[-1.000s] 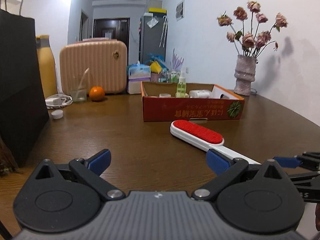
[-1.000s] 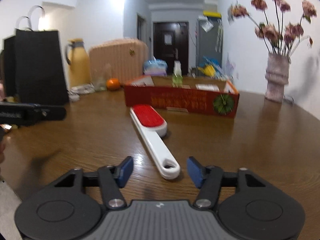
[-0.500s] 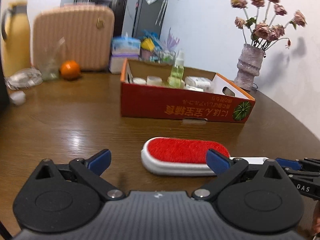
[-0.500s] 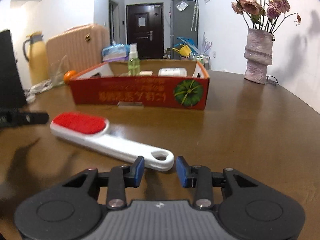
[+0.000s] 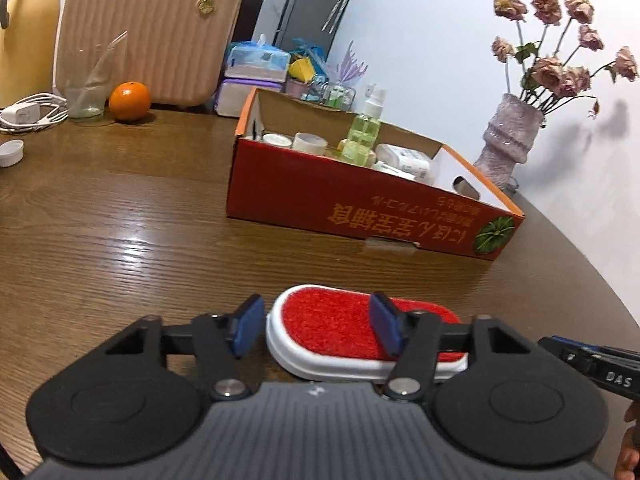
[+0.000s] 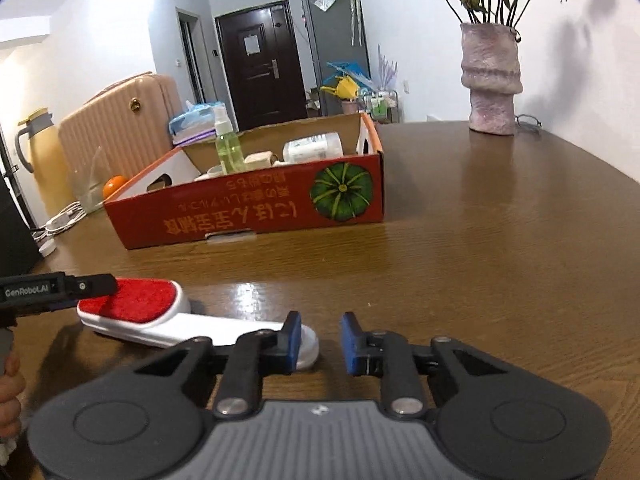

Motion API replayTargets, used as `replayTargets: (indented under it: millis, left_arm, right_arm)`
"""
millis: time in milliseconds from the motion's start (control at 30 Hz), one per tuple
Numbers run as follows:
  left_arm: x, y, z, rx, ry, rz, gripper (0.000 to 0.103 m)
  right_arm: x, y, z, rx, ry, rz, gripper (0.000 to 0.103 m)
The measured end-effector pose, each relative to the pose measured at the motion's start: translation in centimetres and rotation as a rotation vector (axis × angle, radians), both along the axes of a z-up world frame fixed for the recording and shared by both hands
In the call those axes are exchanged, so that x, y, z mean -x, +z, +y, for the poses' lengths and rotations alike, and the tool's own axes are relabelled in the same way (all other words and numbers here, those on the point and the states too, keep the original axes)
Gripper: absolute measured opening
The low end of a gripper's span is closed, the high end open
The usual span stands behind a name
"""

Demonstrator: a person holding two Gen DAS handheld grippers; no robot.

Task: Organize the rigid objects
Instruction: 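Grasp the lint brush head with the left tool while the right tool grasps its handle, then lift the lint brush with both tools and carry it over the box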

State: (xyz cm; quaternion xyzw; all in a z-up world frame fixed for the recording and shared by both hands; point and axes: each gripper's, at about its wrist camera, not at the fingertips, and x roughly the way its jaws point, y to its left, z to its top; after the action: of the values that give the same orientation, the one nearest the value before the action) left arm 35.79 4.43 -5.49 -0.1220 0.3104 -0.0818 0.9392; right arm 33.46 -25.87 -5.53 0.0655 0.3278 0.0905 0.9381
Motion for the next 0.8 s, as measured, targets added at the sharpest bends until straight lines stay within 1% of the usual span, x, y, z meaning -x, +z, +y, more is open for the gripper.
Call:
replayTargets:
  millis: [100,133,200,233,267,400,467,533,600,700,800]
  left_arm:
    - [0.6,0.3,-0.7,-0.047,0.002,-0.017,0.057]
    - [0.9,0.4,-0.8,-0.051,0.008,-0.017,0.056]
    - [1.7,0.4,-0.9,-0.043,0.026,-0.010,0.055]
    - [2.1,0.4,-0.8,-0.038,0.032,-0.006,0.053]
    - [2.5,0.5,-0.8,-0.033,0.039,-0.003,0.053]
    - [4.5,0.7,-0.7,-0.016,0.076,-0.009,0.047]
    - [5.6,1.1,-0.8,-0.022,0.092,-0.028,0.046]
    - [7.4,2.1,-1.3,-0.050,0.108,-0.088,0.046]
    - [9.8,3.7,-2.0,-0.086,0.104,-0.187,0.046]
    - [12.5,5.9,-2.6,-0.099,0.079,-0.292,0.045]
    - [14.7,8.2,-2.4,-0.078,0.072,-0.365,0.044]
  right_arm:
    - [-0.1,-0.2,-0.2,-0.038,0.006,0.019,0.019]
    - [-0.2,-0.2,-0.4,-0.048,0.005,0.023,0.019]
    - [-0.2,-0.3,-0.8,-0.088,-0.001,0.039,0.018]
    - [-0.2,-0.4,-0.9,-0.106,0.001,0.043,0.014]
    - [-0.1,-0.4,-1.1,-0.127,0.002,0.047,0.013]
    - [0.1,-0.7,-1.5,-0.159,0.003,0.044,0.013]
    - [0.9,-0.6,-1.3,-0.154,0.000,0.026,0.013]
    - [2.3,-0.1,-1.0,-0.152,-0.001,-0.017,0.013]
    - [4.2,0.9,-1.2,-0.179,-0.017,-0.084,0.013]
    - [7.0,2.8,-1.6,-0.193,-0.041,-0.191,0.013]
    - [9.4,4.9,-1.7,-0.206,-0.048,-0.293,0.013]
